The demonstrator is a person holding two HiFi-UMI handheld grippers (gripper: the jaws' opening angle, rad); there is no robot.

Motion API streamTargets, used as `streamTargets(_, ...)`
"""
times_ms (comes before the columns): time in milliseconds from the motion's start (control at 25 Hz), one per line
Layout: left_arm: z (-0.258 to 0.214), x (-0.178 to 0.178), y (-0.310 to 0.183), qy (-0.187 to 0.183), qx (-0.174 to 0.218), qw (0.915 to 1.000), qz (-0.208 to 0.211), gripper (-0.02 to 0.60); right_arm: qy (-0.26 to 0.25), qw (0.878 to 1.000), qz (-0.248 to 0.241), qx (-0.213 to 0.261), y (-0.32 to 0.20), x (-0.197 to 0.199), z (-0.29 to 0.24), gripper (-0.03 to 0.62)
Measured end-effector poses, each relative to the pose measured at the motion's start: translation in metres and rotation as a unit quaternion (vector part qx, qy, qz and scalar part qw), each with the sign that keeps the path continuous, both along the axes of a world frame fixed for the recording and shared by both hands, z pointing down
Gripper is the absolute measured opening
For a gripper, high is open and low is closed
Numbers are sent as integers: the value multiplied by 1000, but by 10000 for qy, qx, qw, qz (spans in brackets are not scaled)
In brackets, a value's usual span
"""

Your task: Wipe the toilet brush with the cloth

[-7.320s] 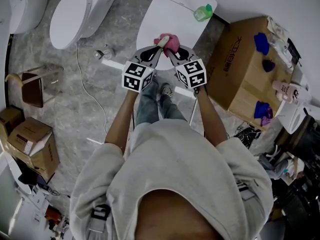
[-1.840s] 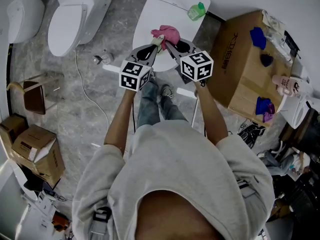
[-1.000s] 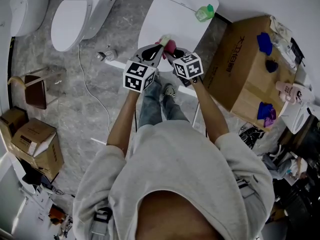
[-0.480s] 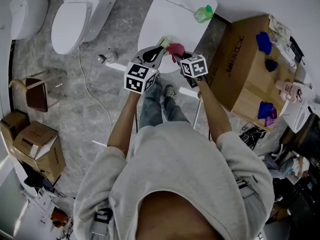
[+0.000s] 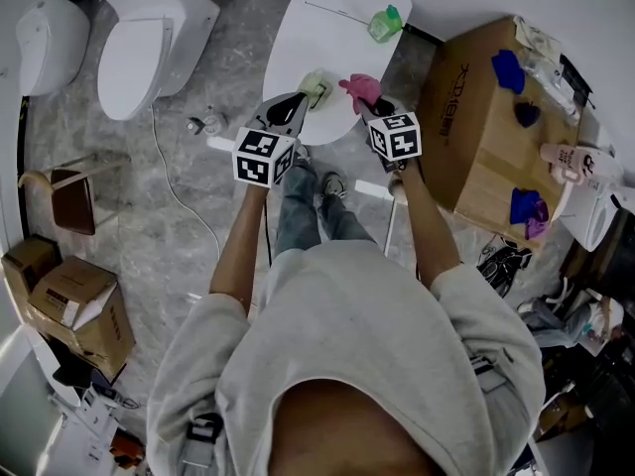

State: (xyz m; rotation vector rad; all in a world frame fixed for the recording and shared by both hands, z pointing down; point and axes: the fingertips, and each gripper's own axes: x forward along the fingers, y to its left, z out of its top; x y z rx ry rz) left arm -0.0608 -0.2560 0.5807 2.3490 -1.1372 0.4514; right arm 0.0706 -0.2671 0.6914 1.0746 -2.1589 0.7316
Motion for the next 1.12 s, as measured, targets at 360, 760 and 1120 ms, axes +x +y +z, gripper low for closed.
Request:
streamTargets(360,-25,2,12,-54,308,9994,-156,23,-85,9921,324,1206,-7,31,-92,89)
streamTargets(760,-66,9,28,-166,844,9959,-271,23,-232,9774,467,2047,12,52,-169,89)
streamTargets(1120,-102,16,37,-147,1273,9910,-394,23,-291,9674,445,2476,34,59,-208,89)
